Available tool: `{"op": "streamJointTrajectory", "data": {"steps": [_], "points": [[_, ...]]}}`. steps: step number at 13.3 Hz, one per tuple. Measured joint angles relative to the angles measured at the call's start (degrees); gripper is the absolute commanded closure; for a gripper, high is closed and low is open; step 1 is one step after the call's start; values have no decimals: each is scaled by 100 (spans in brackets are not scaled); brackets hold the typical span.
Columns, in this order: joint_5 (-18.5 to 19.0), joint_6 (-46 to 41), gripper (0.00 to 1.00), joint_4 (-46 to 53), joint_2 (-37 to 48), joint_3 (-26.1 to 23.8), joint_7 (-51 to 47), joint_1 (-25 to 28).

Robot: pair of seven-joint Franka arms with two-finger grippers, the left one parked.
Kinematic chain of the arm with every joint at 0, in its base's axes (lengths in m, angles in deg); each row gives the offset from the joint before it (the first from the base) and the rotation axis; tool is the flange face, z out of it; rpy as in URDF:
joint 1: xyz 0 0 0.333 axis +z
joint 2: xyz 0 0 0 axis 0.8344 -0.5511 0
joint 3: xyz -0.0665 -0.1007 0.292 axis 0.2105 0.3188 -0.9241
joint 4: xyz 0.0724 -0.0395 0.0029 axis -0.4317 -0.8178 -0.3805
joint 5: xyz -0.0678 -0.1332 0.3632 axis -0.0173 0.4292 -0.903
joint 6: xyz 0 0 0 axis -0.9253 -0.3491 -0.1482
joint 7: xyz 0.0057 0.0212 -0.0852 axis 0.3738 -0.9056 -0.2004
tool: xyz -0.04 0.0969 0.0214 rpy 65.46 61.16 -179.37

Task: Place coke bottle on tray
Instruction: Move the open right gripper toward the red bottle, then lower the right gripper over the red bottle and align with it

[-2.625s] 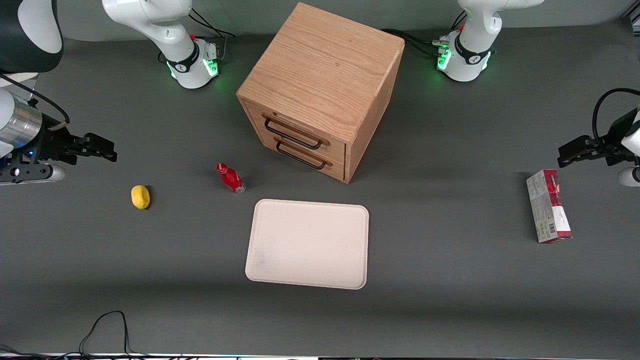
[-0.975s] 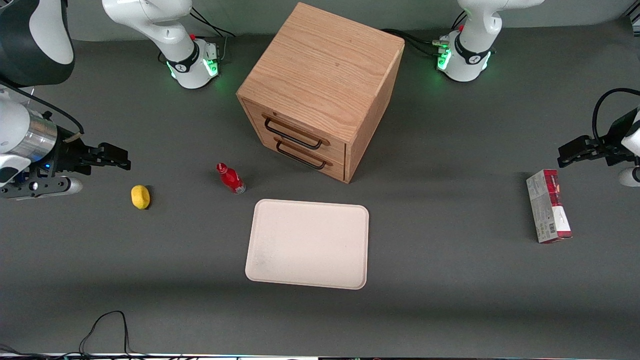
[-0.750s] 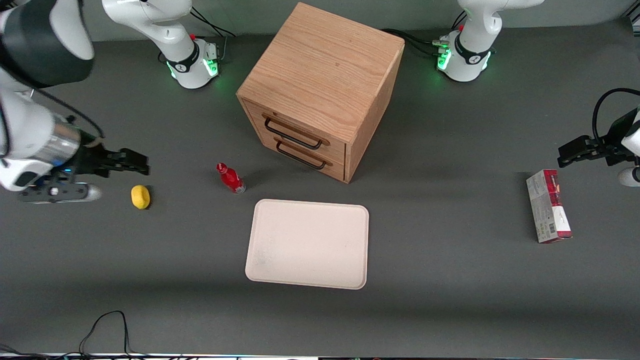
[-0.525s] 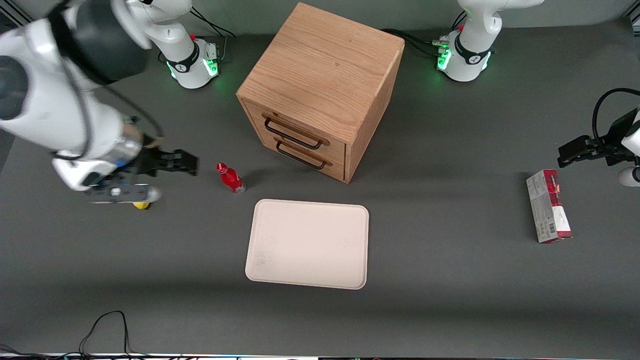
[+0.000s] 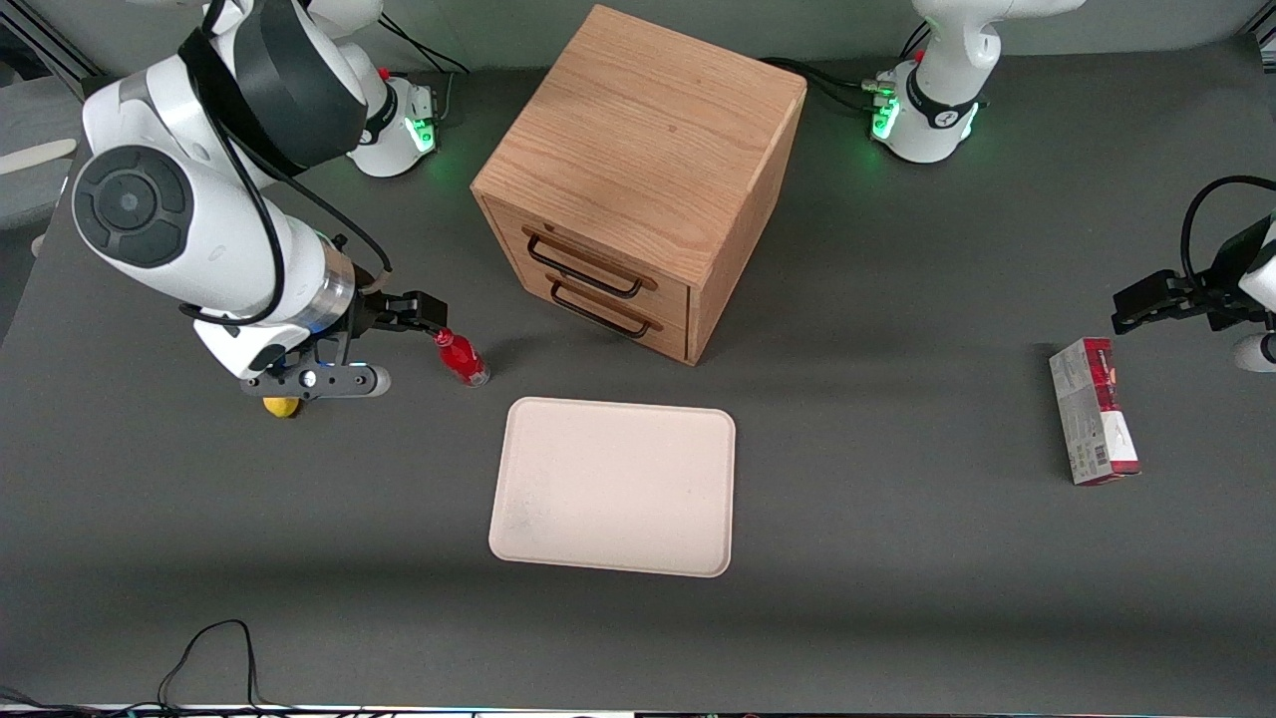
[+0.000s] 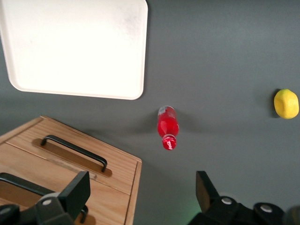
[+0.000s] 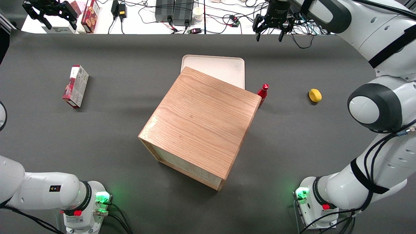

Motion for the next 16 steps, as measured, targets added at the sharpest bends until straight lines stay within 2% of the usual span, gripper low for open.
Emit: {"op": "streamJointTrajectory", "data": {"steps": [2,5,8,11,16], "points": [[0,291,0,-542,228,42,126,-6],[0,1312,0,-2112,1002,70,220,-7],[0,1920,0,-3478,1652,70,266,-1],[0,2390,1,-4142,1801,71,316,-1],[2,3707,1,-5092,1813,72,331,16]]}}
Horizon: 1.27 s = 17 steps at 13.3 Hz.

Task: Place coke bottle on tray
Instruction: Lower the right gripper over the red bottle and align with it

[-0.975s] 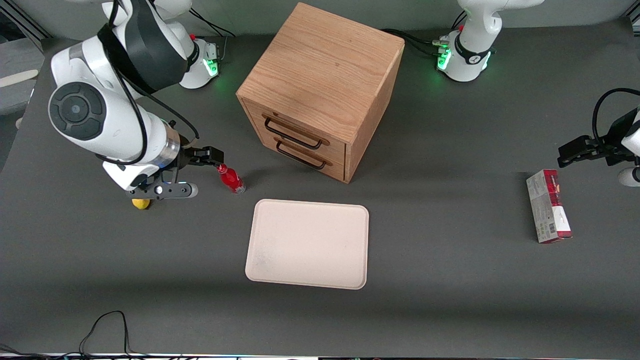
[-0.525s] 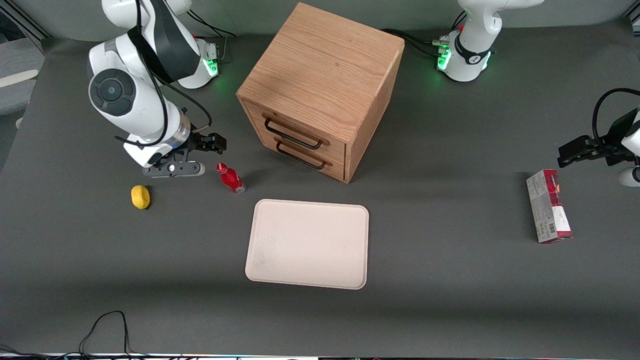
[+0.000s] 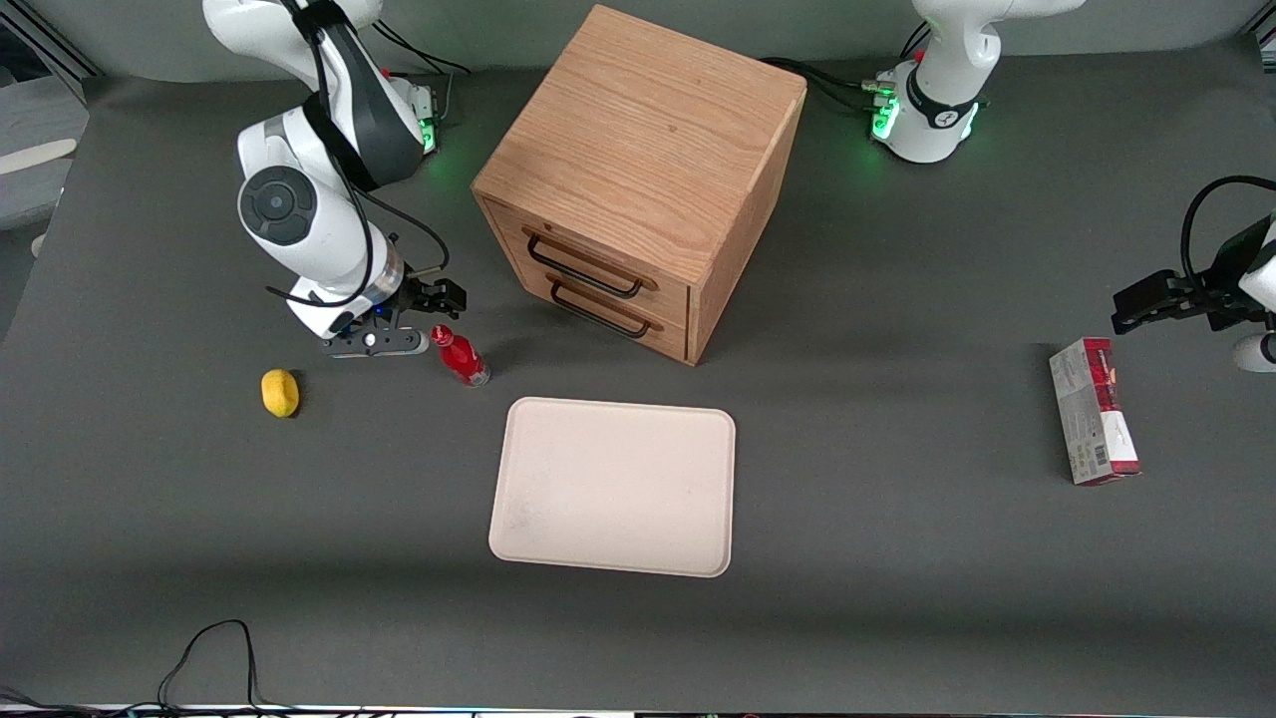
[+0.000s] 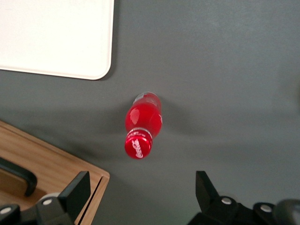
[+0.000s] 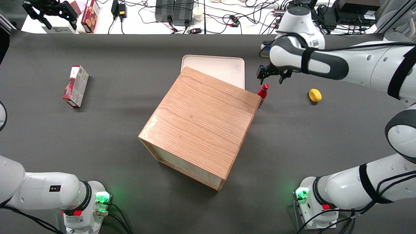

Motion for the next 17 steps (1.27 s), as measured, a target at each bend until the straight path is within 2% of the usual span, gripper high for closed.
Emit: {"op": "streamJointTrajectory", "data": {"steps": [9,15,16,17], "points": [[64,1017,1,-283,-491,0,9,34],[85,1095,2,-282,-575,0,14,34],[86,1095,76,-282,-575,0,17,34],[86,1095,100,-282,-575,0,21,34]]}}
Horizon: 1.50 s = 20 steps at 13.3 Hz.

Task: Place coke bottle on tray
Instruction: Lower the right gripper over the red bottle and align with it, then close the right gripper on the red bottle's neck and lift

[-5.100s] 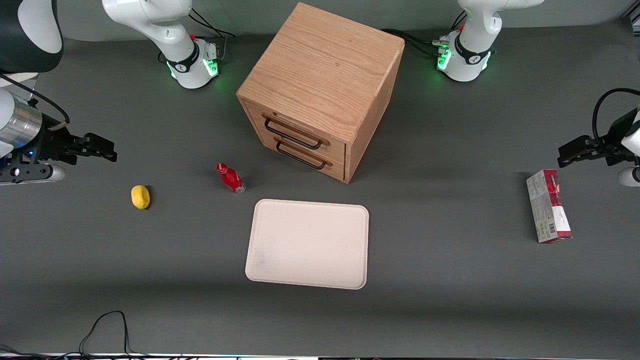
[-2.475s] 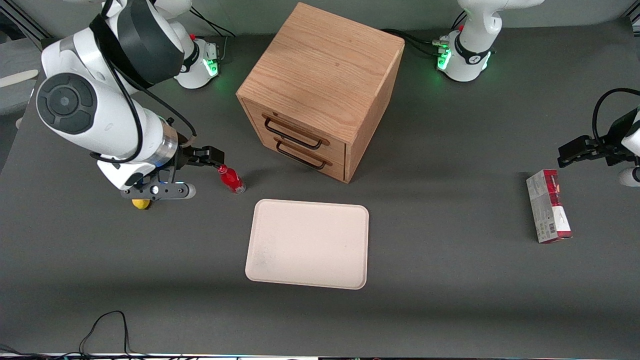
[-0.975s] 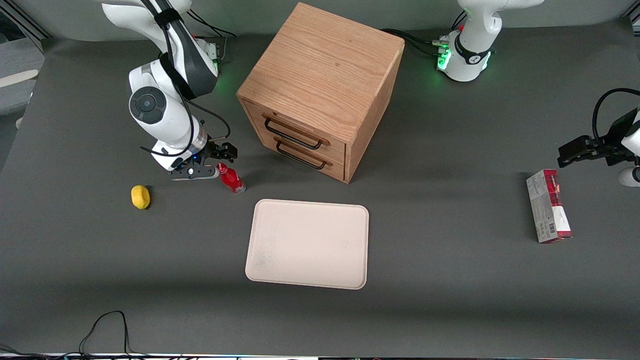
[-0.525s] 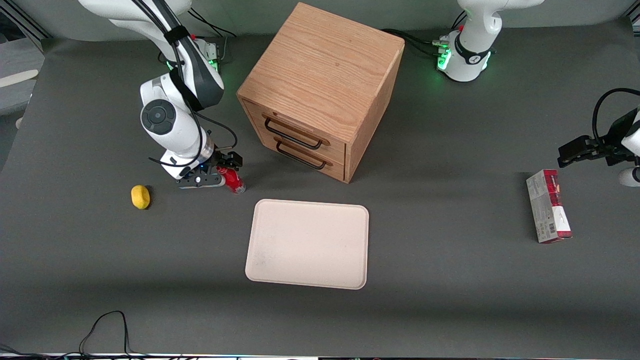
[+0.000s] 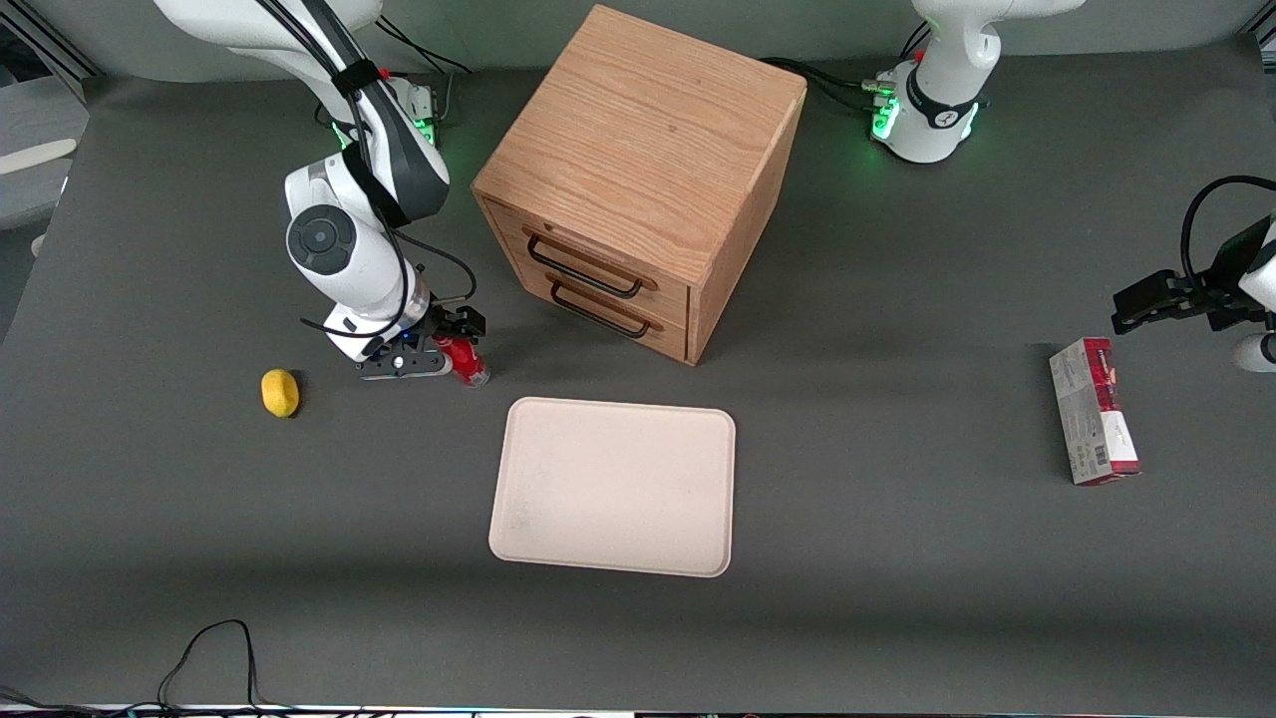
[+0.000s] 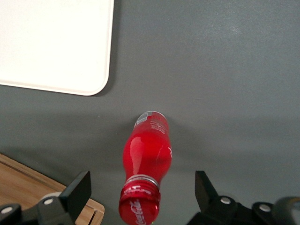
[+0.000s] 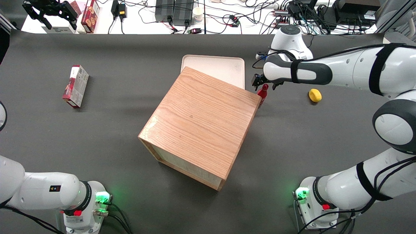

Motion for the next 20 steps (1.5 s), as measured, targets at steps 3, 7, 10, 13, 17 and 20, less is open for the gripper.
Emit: {"op": "streamJointTrajectory", "data": {"steps": [3,7,10,13,17,20], "points": [[0,-12,100,0,0,0,11,0],[10,-43,100,5,10,3,12,-1],[10,-44,100,6,10,3,12,-1],[11,-184,100,83,9,14,12,-8],[13,-1499,100,1155,-5,56,19,-148],[16,-2839,100,2553,-154,106,199,-344]]}}
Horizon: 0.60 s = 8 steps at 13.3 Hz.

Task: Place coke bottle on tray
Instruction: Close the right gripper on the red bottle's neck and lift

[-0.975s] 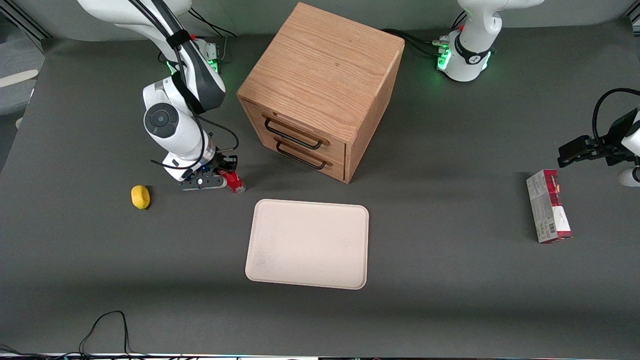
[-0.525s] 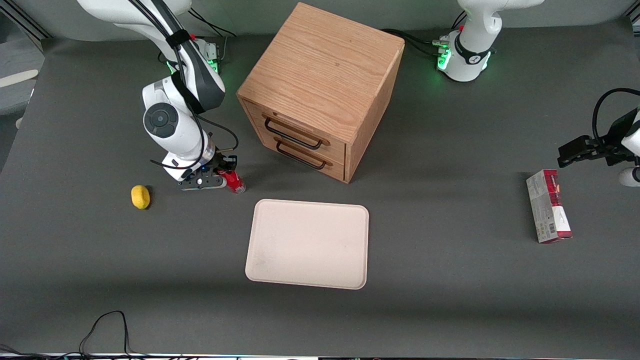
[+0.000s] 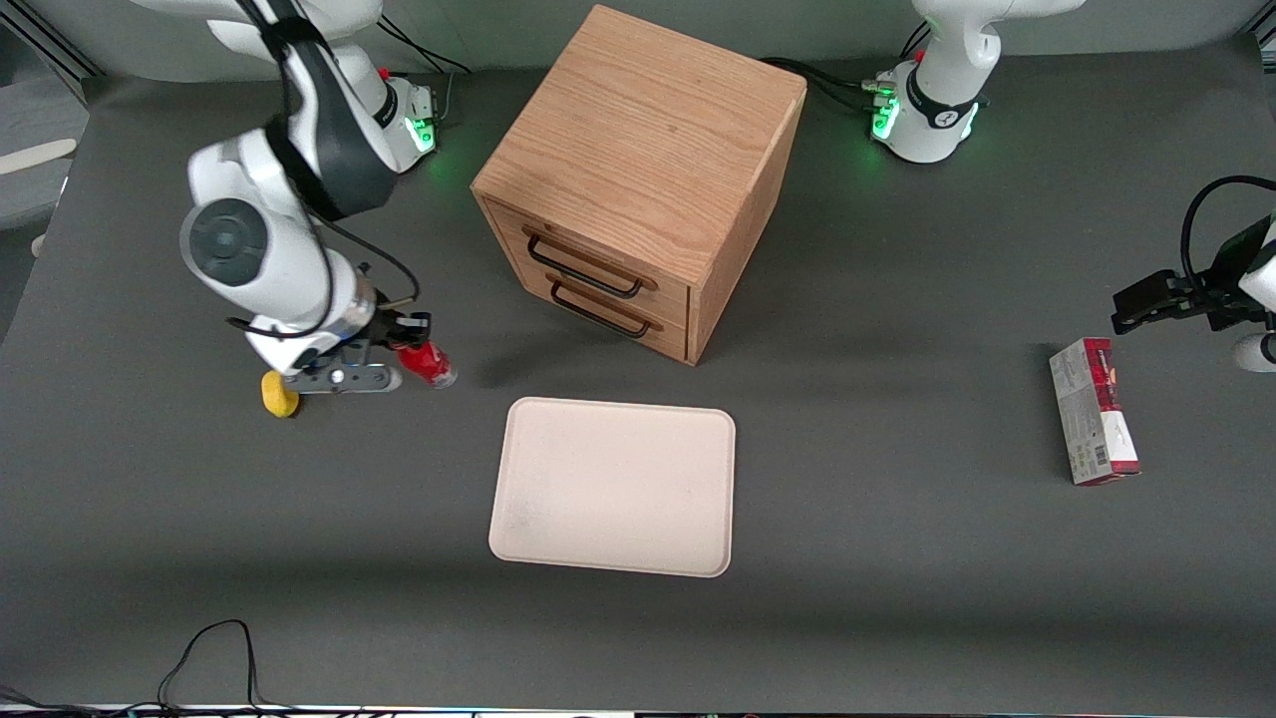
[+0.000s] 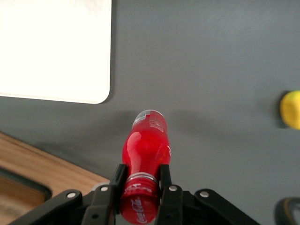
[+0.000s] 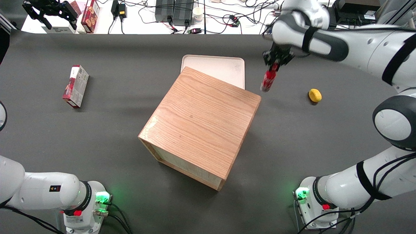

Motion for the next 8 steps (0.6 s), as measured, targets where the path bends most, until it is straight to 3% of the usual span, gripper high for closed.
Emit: {"op": "streamJointTrajectory", "data": {"steps": [5,8], "points": [[0,-2122,100,2795,-948,36,238,-242],[0,-2477,100,3665,-1535,36,239,-296]]}}
